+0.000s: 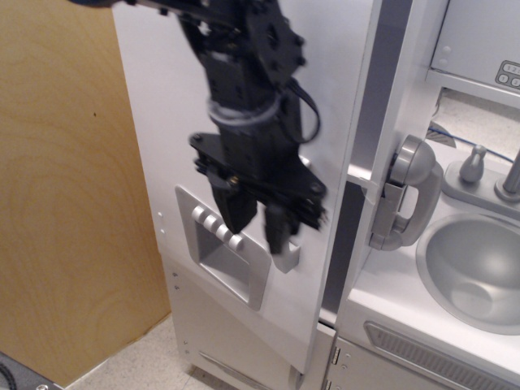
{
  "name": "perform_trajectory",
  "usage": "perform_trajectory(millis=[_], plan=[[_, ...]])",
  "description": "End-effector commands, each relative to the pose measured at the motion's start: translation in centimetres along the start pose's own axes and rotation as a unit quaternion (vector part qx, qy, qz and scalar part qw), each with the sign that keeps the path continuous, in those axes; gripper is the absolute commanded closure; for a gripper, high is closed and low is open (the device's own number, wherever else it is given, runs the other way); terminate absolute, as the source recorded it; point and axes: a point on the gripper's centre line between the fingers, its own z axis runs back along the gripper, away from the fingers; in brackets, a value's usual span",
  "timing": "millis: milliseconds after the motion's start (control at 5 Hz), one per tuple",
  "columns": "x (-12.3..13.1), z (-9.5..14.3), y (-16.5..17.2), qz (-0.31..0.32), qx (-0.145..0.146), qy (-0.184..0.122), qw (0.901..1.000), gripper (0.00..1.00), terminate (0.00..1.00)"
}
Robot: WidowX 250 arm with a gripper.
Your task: Open fridge
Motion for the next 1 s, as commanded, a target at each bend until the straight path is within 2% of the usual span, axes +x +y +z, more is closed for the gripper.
perform_trajectory(millis=[0,400,800], plan=[[1.5,-1.0,-5.4,-0.016,0.014,-0.039,0.9990,0.00,0.00],[3.9,-2.2,-8.9,-0.011,0.038,-0.053,0.9978,0.00,0.00],[7.9,-2.9,-9.2,0.021,0.066,-0.067,0.9954,0.00,0.00]])
